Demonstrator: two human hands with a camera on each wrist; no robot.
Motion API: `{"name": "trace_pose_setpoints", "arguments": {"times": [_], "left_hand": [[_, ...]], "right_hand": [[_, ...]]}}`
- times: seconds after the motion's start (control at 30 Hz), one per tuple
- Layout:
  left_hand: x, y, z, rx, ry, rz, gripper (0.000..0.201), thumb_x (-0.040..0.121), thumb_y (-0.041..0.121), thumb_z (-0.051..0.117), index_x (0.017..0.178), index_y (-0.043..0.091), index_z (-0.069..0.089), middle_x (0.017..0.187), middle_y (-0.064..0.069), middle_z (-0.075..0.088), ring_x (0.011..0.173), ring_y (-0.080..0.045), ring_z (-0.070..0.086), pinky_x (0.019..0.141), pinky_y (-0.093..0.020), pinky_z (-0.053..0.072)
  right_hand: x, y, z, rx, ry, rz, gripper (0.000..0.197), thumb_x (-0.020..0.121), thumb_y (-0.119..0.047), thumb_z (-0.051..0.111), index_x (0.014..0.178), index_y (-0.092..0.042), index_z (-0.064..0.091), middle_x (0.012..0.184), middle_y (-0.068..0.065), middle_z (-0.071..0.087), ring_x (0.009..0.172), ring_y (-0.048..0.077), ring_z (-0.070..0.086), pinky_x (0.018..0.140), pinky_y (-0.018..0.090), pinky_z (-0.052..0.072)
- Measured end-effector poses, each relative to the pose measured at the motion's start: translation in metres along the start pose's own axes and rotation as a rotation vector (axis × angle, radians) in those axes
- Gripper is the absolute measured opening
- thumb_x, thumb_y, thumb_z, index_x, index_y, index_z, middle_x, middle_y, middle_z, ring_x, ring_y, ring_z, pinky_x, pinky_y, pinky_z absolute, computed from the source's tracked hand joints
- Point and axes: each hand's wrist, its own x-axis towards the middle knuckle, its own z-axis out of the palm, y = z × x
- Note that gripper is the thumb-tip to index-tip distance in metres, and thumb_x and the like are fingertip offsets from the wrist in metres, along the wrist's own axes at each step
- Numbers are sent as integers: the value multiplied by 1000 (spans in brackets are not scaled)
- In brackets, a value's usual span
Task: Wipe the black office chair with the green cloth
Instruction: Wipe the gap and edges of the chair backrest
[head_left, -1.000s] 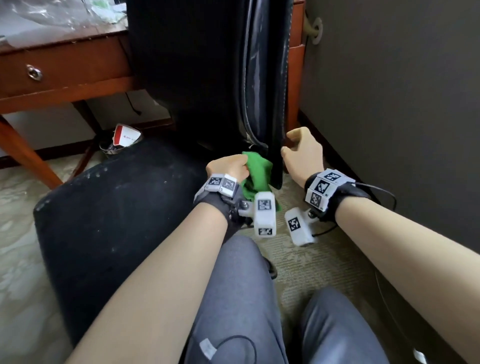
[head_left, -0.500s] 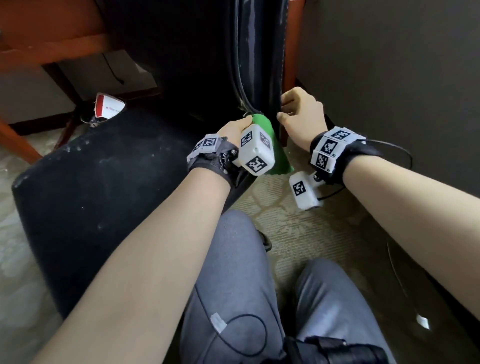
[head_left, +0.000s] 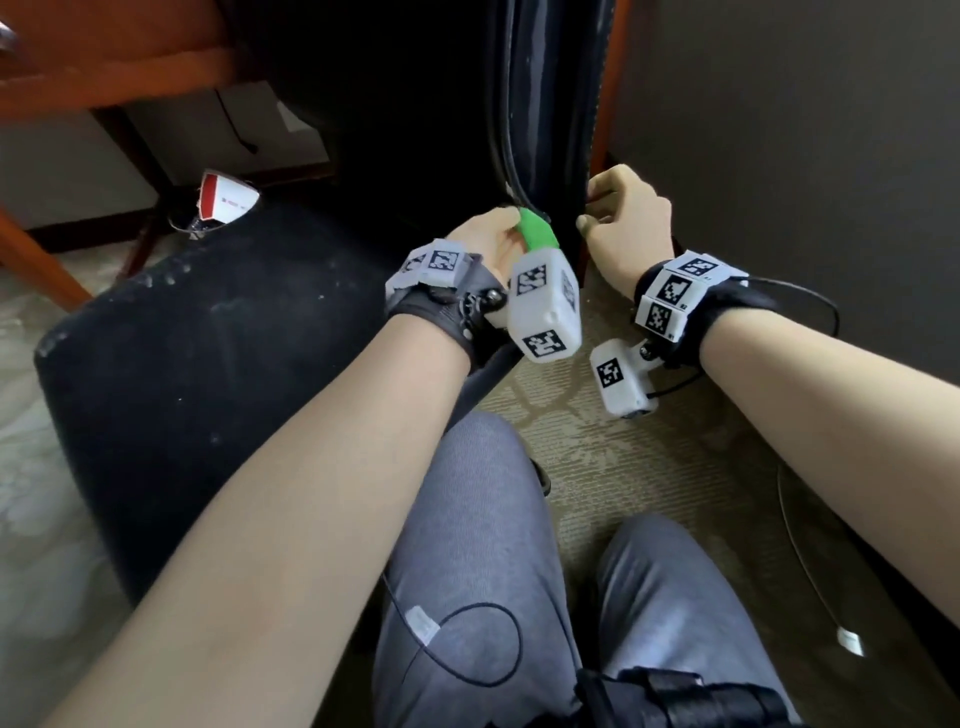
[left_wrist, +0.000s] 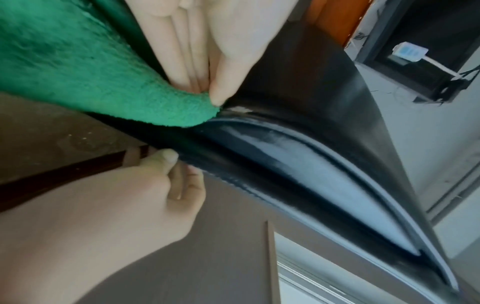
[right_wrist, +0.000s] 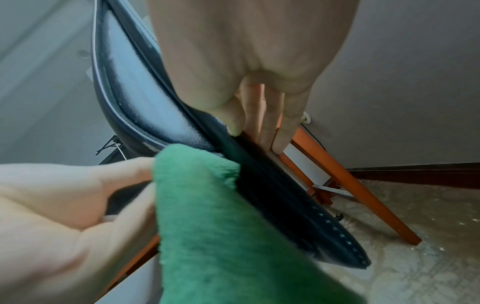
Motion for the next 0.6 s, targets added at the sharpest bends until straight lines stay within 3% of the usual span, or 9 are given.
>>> {"name": "trace_pose_setpoints", "arguments": {"times": [0.07, 0.13, 0.17, 0.23, 0.3, 0.4, 0.5, 0.53, 0.6], "left_hand": [[9, -10, 3, -64, 1, -27, 40, 110, 13, 21, 94, -3, 53, 69, -13, 69, 62, -16, 70, 54, -18, 54], [7, -14, 6, -81, 53, -48, 41, 111, 16, 22, 129, -7, 50, 106, -20, 69, 100, -20, 69, 94, -22, 47], [11, -15, 5, -96, 81, -59, 42, 110, 18, 27, 142, -5, 42, 125, -20, 62, 118, -24, 60, 105, -27, 39], [13, -17, 3, -123, 134, -35, 41, 105, 16, 46, 142, -3, 46, 141, -18, 54, 131, -29, 53, 99, -30, 48], [14, -16, -3, -232, 227, 101, 28, 95, 4, 61, 120, -9, 61, 122, -25, 66, 115, -34, 65, 83, -30, 60], [-4, -9, 1, -261, 370, 306, 12, 80, -9, 69, 92, -12, 69, 89, -27, 73, 83, -33, 75, 76, -39, 63], [-6, -5, 2, -45, 476, 461, 6, 65, 2, 73, 71, 1, 75, 72, -11, 74, 71, -26, 74, 74, -48, 63], [-3, -6, 1, 66, 529, 530, 4, 64, 8, 74, 66, 9, 76, 69, -3, 73, 69, -20, 73, 74, -44, 63], [0, -12, 0, 274, 614, 669, 6, 70, 16, 76, 71, 21, 79, 72, 9, 74, 73, -8, 71, 74, -27, 61]], "right_hand": [[0, 1, -1, 13, -12, -3, 21, 85, -9, 64, 105, -15, 61, 93, -6, 65, 86, 9, 63, 86, 25, 52], [2, 1, -4, 8, -31, -9, 21, 86, -10, 66, 105, -16, 61, 95, -6, 66, 86, 9, 63, 86, 23, 51], [3, 1, -5, 1, -40, -11, 21, 86, -10, 66, 106, -16, 61, 95, -6, 66, 87, 9, 63, 86, 22, 51], [4, 0, -6, -17, -55, -7, 22, 85, -10, 67, 106, -16, 62, 94, -6, 66, 89, 10, 64, 86, 22, 51], [7, -3, -6, -44, -57, 7, 24, 83, -11, 66, 106, -16, 62, 93, -5, 66, 91, 11, 63, 84, 21, 48], [7, -7, -3, -84, -39, 32, 25, 79, -10, 62, 104, -18, 63, 95, -1, 69, 93, 17, 64, 84, 23, 47], [5, -9, -2, -91, -35, 48, 26, 79, -12, 60, 104, -17, 62, 98, 2, 70, 97, 20, 63, 85, 24, 45], [4, -9, -2, -94, -40, 51, 26, 80, -12, 60, 105, -18, 62, 99, 2, 70, 97, 19, 62, 82, 23, 41], [3, -8, -2, -114, -45, 52, 27, 81, -13, 59, 107, -18, 61, 100, 0, 69, 98, 18, 59, 75, 20, 31]]}}
